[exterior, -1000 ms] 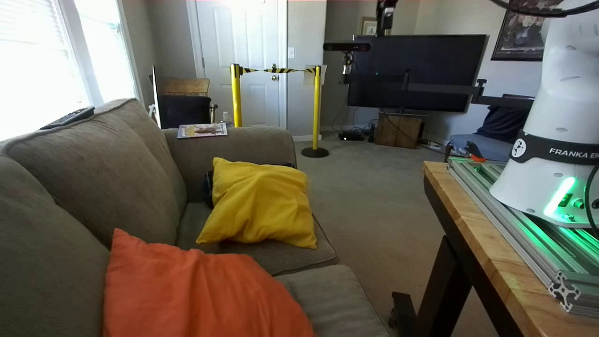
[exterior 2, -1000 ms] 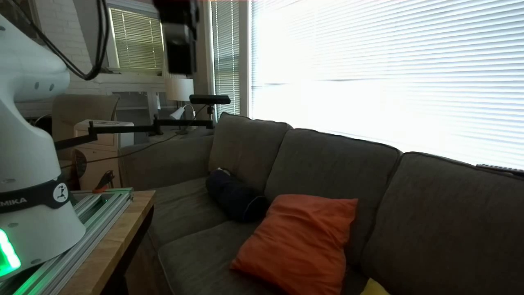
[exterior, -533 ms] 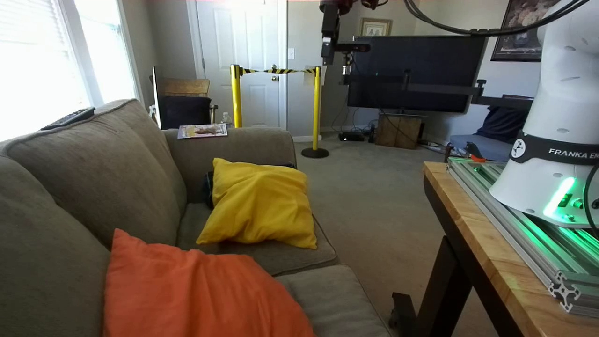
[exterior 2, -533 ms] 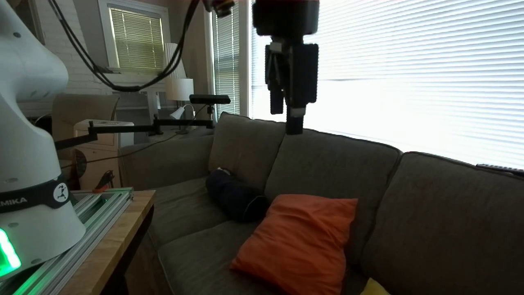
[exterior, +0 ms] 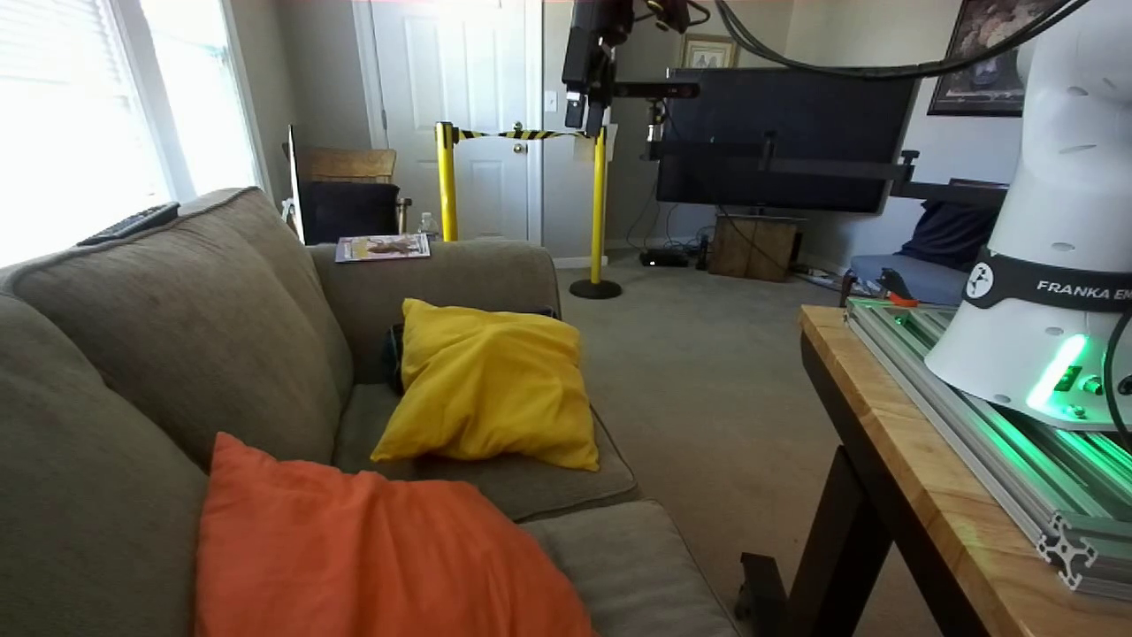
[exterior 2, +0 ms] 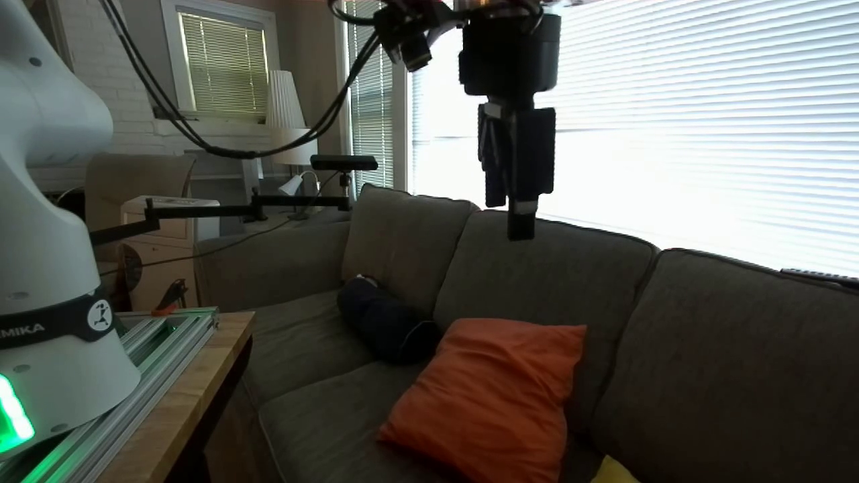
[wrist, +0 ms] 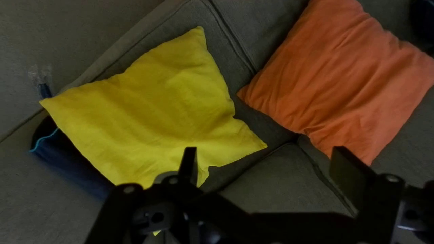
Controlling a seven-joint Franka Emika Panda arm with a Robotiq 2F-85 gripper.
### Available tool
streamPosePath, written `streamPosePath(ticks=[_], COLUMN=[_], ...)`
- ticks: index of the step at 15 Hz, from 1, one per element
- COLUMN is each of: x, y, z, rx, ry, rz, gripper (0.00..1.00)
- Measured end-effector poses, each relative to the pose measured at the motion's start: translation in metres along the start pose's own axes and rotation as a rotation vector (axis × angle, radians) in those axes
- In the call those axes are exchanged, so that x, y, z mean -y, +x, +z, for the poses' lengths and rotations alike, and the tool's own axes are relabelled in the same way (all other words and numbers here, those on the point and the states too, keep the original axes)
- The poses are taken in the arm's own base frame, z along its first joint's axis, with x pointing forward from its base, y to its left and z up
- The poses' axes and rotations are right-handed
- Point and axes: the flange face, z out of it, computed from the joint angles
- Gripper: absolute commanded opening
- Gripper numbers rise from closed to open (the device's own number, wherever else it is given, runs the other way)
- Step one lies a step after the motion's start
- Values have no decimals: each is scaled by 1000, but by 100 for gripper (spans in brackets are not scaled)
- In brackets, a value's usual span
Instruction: Move the orange pillow to the left.
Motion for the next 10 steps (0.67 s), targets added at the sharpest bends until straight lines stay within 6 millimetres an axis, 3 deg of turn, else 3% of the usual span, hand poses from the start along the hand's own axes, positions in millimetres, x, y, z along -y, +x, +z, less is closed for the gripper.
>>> streamPosePath(ticks=[6, 8, 10], x=[0, 3, 11], y=[3, 12, 28], z=[0, 10, 32], rx=[-10, -43, -87], ry=[-4, -9, -3], rz=[13, 72, 159], gripper=[100, 100, 100])
